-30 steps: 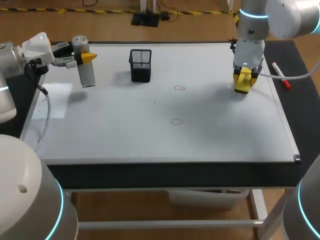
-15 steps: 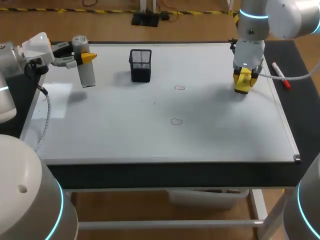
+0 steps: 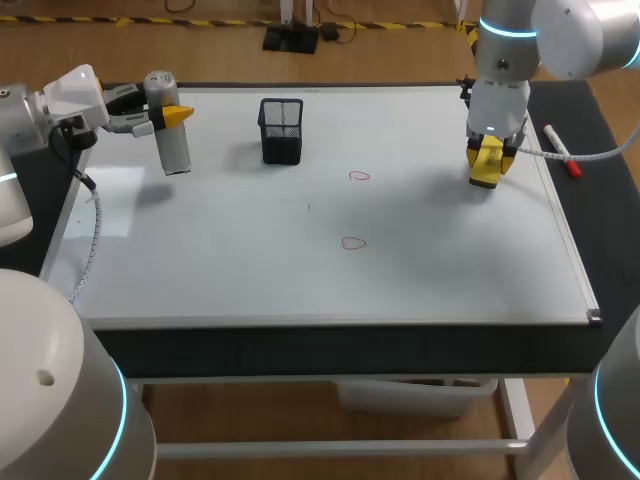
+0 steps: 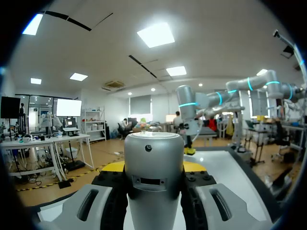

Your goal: Pick up the inspection probe, press it on each red-marked spot on the whiteboard one by one, put down the probe, pick up the eraser, and wipe off all the red marks.

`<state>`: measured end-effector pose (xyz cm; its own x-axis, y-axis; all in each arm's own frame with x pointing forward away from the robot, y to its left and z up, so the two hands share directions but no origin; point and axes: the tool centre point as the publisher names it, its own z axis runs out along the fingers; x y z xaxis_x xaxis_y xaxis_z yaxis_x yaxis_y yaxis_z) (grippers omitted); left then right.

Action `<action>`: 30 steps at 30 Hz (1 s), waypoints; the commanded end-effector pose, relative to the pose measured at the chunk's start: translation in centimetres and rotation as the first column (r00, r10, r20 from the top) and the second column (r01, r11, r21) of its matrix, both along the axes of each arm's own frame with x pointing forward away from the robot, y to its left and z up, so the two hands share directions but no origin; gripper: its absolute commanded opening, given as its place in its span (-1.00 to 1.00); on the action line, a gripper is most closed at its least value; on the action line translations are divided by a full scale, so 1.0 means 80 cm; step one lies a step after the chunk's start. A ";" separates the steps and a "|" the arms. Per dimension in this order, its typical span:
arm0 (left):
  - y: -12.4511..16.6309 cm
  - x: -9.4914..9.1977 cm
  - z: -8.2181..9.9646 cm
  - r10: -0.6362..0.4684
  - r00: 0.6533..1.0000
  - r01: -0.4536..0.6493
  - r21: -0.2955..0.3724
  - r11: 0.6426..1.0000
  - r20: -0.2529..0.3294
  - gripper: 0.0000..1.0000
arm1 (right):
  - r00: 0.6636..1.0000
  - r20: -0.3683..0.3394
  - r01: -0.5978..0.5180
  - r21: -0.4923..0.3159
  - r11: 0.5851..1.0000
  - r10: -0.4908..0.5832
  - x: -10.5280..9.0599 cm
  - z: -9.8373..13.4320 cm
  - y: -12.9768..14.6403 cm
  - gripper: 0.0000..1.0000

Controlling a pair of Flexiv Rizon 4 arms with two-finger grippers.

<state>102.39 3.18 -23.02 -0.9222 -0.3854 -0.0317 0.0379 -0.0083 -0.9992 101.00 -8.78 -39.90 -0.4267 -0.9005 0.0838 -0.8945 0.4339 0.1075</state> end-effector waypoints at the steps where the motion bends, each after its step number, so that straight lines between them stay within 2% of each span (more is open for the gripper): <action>1: -0.010 -0.003 0.003 -0.018 1.000 0.018 0.002 1.000 0.002 -1.00 | 1.000 0.001 -0.002 -0.003 1.000 0.002 0.000 0.002 -0.001 -1.00; 12: -0.081 -0.040 0.006 -0.153 0.988 0.153 -0.020 0.988 0.018 -1.00 | 1.000 0.001 -0.002 -0.003 1.000 0.002 0.000 0.002 -0.001 -1.00; 23: -0.169 -0.079 0.007 -0.270 0.963 0.269 -0.051 0.962 -0.011 -1.00 | 1.000 0.001 -0.002 -0.003 1.000 0.002 0.000 0.002 -0.001 -1.00; 30: -0.219 -0.083 -0.004 -0.268 0.963 0.266 -0.060 0.962 -0.033 -1.00 | 1.000 0.001 -0.002 -0.003 1.000 0.002 0.000 0.002 -0.001 -1.00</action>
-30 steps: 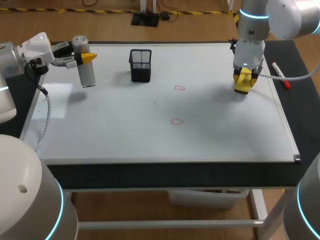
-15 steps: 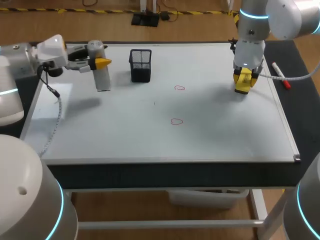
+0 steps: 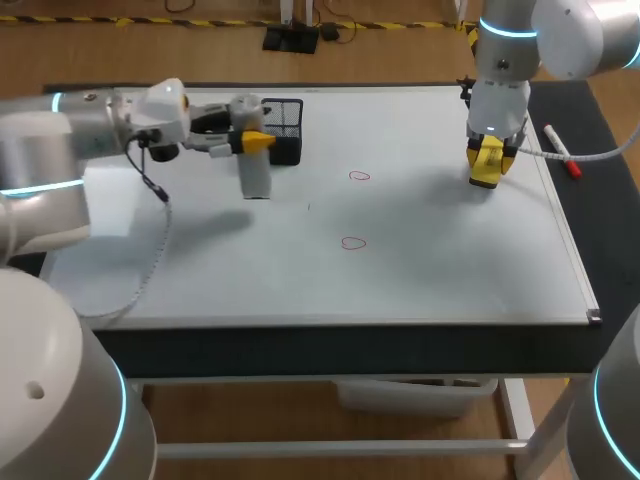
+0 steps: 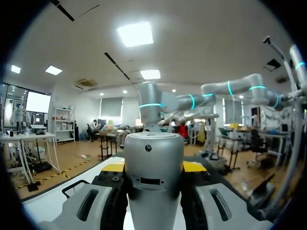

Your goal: Pick up the inspection probe, press it on each red-marked spot on the whiteboard one by one, put down the probe, pick up the eraser, and wipe off all the red marks.

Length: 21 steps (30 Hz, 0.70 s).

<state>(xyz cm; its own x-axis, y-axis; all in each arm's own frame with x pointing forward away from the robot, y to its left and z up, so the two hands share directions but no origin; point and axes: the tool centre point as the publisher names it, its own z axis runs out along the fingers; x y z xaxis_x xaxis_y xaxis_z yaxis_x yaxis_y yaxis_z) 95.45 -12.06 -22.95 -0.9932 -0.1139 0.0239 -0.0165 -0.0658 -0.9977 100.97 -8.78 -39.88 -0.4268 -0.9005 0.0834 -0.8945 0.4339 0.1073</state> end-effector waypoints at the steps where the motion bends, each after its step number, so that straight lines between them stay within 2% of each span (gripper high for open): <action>1: -0.035 0.004 -0.005 0.015 1.000 -0.015 -0.004 1.000 0.005 -1.00 | 1.000 0.000 -0.002 -0.003 1.000 0.002 0.000 0.001 -0.001 -1.00; 21: -0.145 0.026 -0.010 0.013 1.000 -0.012 -0.011 1.000 0.018 -1.00 | 1.000 0.000 -0.002 -0.003 1.000 0.002 0.000 0.001 -0.001 -1.00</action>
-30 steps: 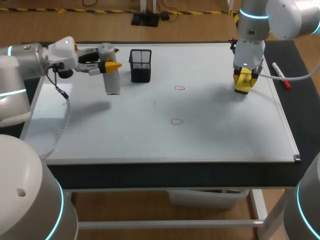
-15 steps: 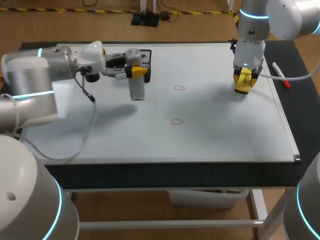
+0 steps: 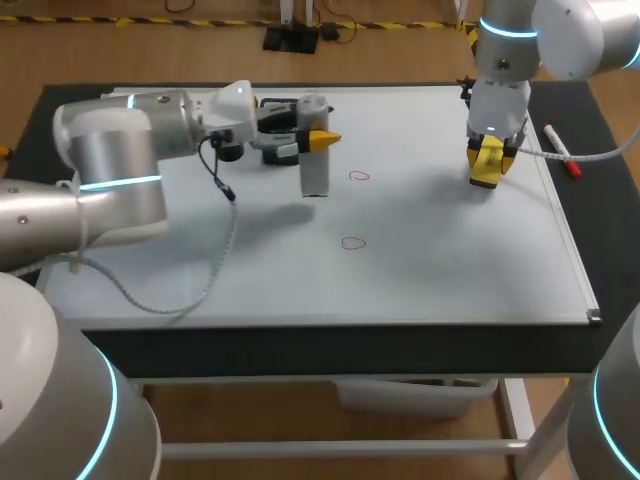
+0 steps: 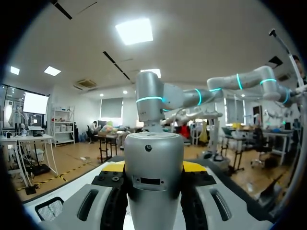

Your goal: Pick up the inspection probe, press it on each red-marked spot on the whiteboard one by one, put down the probe, pick up the eraser, and wipe off all the red marks.

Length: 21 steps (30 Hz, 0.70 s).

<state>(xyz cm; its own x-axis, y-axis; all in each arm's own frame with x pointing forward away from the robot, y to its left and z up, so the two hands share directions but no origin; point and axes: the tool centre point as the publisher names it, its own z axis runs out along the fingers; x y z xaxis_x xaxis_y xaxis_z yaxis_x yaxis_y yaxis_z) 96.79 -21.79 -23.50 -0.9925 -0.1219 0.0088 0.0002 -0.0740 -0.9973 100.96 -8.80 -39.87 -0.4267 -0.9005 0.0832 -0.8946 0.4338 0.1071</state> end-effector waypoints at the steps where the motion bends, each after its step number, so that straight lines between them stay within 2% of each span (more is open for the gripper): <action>1: -0.027 0.011 -0.004 0.006 1.000 -0.006 -0.003 1.000 0.000 -1.00 | 1.000 0.000 -0.002 -0.003 1.000 0.002 0.001 0.001 -0.001 -1.00; 21: -0.087 0.042 -0.014 0.095 0.995 -0.095 -0.001 0.995 0.037 -1.00 | 1.000 0.000 -0.002 -0.003 1.000 0.002 0.001 0.001 -0.001 -1.00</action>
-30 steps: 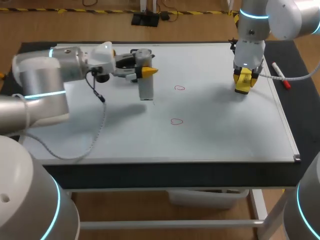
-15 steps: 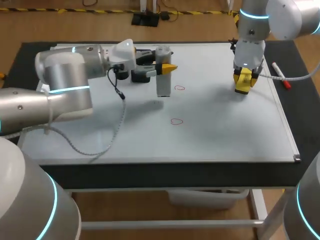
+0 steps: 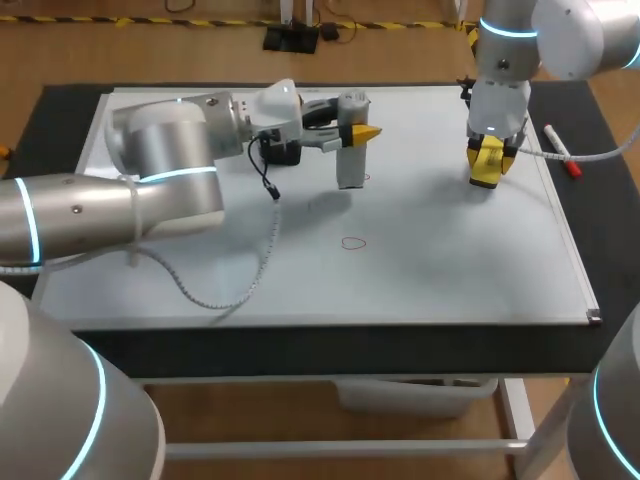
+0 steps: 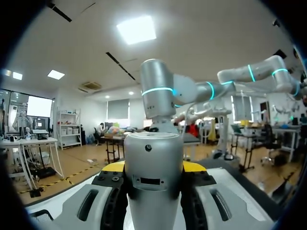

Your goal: Pick up the inspection probe, press it on each red-marked spot on the whiteboard one by one, put down the probe, pick up the eraser, and wipe off all the red marks.

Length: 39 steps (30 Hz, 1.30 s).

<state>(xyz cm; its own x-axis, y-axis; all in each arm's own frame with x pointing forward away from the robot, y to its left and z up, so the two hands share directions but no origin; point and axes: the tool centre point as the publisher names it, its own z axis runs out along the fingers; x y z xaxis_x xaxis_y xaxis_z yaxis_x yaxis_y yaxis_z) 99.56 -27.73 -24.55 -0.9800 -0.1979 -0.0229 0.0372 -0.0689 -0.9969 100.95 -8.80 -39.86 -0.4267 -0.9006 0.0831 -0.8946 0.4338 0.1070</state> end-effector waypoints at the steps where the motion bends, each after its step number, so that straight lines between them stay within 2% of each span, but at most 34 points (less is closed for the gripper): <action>1: -0.015 0.010 -0.001 0.022 1.000 -0.022 -0.002 1.000 0.010 -1.00 | 1.000 0.000 -0.002 -0.003 1.000 0.002 0.001 0.001 -0.001 -1.00; 11: -0.026 0.028 -0.007 0.046 0.998 -0.046 0.003 0.999 0.033 -1.00 | 1.000 0.000 -0.002 -0.003 1.000 0.002 0.001 0.001 -0.001 -1.00; 27: -0.028 0.054 -0.024 0.084 0.996 -0.084 -0.011 0.996 0.004 -1.00 | 1.000 0.000 -0.002 -0.003 1.000 0.002 0.001 0.001 -0.001 -1.00; 39: -0.027 0.061 -0.035 0.080 0.997 -0.080 -0.009 0.997 -0.005 -1.00 | 1.000 0.000 -0.002 -0.003 1.000 0.002 0.001 0.001 -0.001 -1.00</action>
